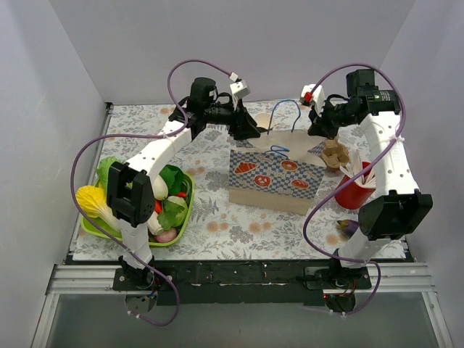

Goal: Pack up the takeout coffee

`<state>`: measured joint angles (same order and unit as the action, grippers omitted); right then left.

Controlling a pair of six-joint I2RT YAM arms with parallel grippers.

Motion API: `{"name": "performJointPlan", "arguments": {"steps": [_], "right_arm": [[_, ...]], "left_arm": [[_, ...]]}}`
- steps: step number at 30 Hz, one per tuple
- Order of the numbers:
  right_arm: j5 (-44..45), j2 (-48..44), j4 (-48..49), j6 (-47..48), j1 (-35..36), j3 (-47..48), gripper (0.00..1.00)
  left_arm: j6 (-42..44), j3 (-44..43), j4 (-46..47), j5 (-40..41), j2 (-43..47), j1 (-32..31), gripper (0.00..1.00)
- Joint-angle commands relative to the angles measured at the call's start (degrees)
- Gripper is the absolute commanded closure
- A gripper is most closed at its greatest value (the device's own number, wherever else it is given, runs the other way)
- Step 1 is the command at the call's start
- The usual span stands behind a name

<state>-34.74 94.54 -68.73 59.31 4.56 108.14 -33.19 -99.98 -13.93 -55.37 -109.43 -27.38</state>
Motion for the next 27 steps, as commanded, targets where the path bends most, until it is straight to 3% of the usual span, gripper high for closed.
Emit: {"name": "performJointPlan", "arguments": {"steps": [1,5,7,9,16,18,21,27], "right_arm": [[-3.23,-0.59,2.81,-3.58,1.07,-1.08,0.99],[-3.14,0.11,4.83,-7.09,2.21,-0.74,0.97],[-3.49,0.64,5.36,-8.59,2.47,0.4,0.9],[-4.45,1.69,5.97,-12.54,2.47,3.21,0.81],[-9.11,7.05,12.03,-29.99,1.95,17.71,0.55],[-10.51,7.41,18.87,-35.82,1.07,18.43,0.51],[-9.39,6.89,27.84,-42.78,0.72,15.97,0.49],[-0.96,8.72,34.45,-41.56,0.63,9.46,0.49]], "left_arm": [[7.61,-3.64,-7.15,2.63,0.71,-1.63,0.54],[9.1,-6.18,-12.24,2.99,0.27,-1.72,0.76],[11.64,-7.59,-15.06,3.08,0.88,-1.63,0.84],[13.41,-7.51,-19.36,3.61,1.58,-1.63,0.99],[13.41,-5.39,-26.13,7.82,7.12,0.56,1.0],[14.12,-7.23,-31.66,8.61,6.51,1.53,1.0],[12.45,-9.26,-36.77,9.14,6.68,3.29,1.0],[12.26,-10.84,-42.92,11.86,9.58,6.54,1.0]]}}
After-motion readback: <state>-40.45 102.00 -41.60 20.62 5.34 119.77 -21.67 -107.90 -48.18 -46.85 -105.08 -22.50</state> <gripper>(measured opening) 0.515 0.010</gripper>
